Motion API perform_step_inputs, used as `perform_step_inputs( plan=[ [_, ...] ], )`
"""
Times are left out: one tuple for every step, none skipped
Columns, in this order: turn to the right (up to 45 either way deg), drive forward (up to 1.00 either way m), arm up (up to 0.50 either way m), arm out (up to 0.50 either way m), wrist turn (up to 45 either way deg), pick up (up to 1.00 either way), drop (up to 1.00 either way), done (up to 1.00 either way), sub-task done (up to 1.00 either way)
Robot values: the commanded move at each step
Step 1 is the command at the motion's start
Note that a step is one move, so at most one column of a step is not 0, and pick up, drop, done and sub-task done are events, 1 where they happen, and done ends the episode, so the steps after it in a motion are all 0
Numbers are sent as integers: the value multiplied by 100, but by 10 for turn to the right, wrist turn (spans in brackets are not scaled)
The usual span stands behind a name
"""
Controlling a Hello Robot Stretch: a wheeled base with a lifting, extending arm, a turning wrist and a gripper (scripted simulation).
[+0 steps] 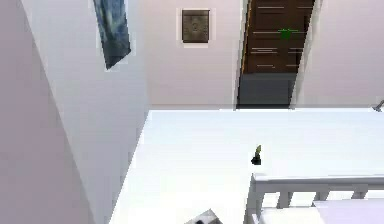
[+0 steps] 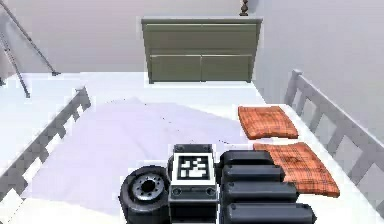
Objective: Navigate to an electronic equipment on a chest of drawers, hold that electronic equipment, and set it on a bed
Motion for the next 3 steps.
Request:
perform_step_inputs(
  plan=[
    [-360, 0, 0, 0, 0, 0, 0, 0, 0],
    [-450, 0, 0, 0, 0, 0, 0, 0, 0],
    [-450, 0, 0, 0, 0, 0, 0, 0, 0]
  ],
)
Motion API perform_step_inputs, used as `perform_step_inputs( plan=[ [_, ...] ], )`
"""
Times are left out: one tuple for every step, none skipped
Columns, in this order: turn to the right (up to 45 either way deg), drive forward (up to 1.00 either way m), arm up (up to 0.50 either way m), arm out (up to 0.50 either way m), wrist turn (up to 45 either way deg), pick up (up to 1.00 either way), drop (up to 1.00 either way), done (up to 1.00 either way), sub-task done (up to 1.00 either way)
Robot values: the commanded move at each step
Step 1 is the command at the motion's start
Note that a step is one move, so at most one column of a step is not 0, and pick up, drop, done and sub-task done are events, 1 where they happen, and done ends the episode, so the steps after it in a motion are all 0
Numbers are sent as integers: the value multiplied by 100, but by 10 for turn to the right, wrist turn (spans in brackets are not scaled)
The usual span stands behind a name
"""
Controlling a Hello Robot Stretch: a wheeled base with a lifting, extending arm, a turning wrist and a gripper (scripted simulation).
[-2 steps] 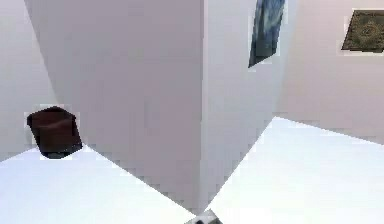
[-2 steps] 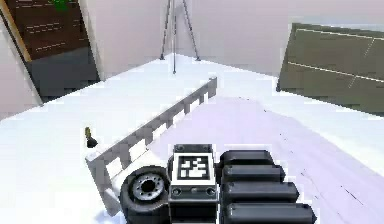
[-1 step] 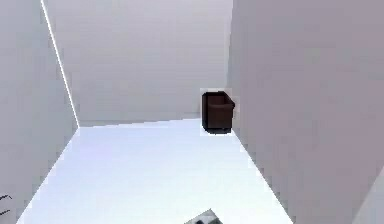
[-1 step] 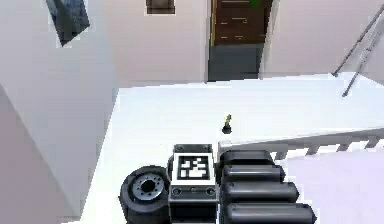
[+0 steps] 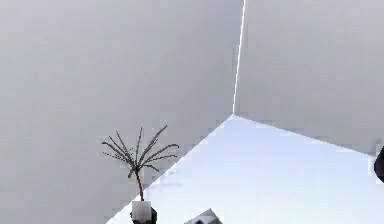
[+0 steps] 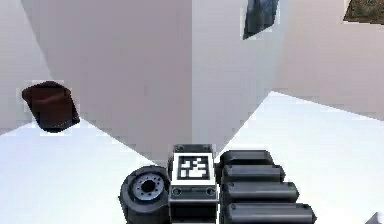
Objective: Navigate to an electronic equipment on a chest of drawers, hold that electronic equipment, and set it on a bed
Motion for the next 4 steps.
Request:
perform_step_inputs(
  plan=[
    [-450, 0, 0, 0, 0, 0, 0, 0, 0],
    [-420, 0, 0, 0, 0, 0, 0, 0, 0],
    [0, 15, 0, 0, 0, 0, 0, 0, 0],
    [450, 0, 0, 0, 0, 0, 0, 0, 0]
  ],
)
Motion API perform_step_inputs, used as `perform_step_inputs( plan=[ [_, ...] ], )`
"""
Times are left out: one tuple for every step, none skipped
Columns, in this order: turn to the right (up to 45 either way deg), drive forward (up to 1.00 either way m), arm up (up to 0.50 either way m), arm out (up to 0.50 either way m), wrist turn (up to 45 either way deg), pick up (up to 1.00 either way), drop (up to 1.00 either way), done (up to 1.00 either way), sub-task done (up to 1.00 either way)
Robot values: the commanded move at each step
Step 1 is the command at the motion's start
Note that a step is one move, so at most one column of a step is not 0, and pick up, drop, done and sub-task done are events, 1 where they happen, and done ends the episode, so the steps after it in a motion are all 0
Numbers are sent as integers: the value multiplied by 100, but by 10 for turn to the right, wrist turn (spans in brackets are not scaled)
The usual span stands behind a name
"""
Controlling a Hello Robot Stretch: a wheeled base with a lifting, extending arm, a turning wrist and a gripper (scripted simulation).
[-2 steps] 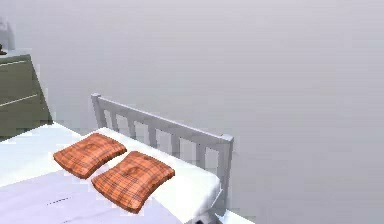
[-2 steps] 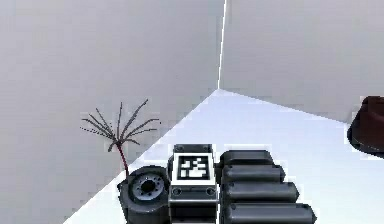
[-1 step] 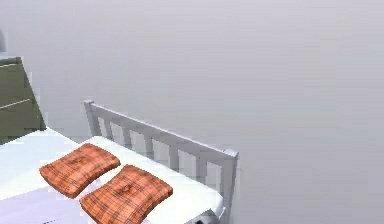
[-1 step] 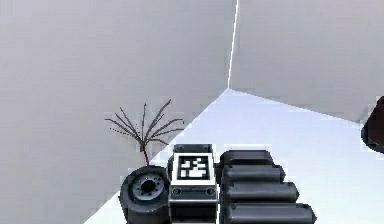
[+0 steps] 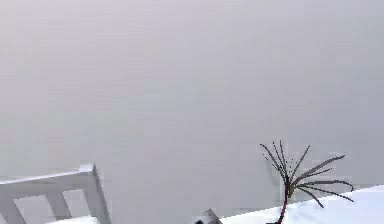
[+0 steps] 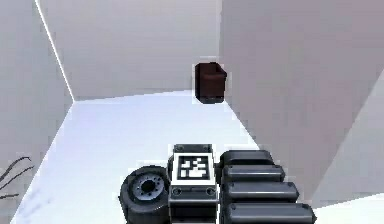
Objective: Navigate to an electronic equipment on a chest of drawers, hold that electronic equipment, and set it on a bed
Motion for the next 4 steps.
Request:
perform_step_inputs(
  plan=[
    [450, 0, 0, 0, 0, 0, 0, 0, 0],
    [450, 0, 0, 0, 0, 0, 0, 0, 0],
    [210, 0, 0, 0, 0, 0, 0, 0, 0],
    [-450, 0, 0, 0, 0, 0, 0, 0, 0]
  ],
)
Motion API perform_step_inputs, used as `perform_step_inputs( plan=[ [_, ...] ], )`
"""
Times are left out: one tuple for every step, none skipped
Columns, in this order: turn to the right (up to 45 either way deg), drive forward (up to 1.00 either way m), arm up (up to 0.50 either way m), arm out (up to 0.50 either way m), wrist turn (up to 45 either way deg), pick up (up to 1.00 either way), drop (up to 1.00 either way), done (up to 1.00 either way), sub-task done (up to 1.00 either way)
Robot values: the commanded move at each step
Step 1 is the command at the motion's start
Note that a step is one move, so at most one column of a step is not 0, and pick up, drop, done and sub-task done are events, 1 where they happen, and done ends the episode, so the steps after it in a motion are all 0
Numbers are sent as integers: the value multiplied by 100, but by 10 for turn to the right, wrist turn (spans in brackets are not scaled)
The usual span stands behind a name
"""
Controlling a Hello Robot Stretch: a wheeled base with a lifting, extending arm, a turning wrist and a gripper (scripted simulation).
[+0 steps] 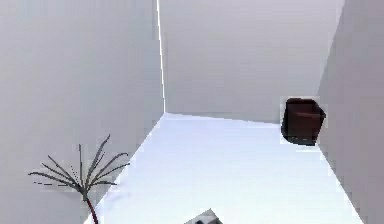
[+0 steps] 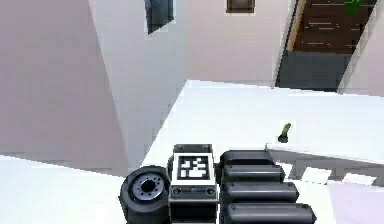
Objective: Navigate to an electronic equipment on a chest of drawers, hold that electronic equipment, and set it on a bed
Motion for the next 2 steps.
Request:
perform_step_inputs(
  plan=[
    [-450, 0, 0, 0, 0, 0, 0, 0, 0],
    [-450, 0, 0, 0, 0, 0, 0, 0, 0]
  ],
)
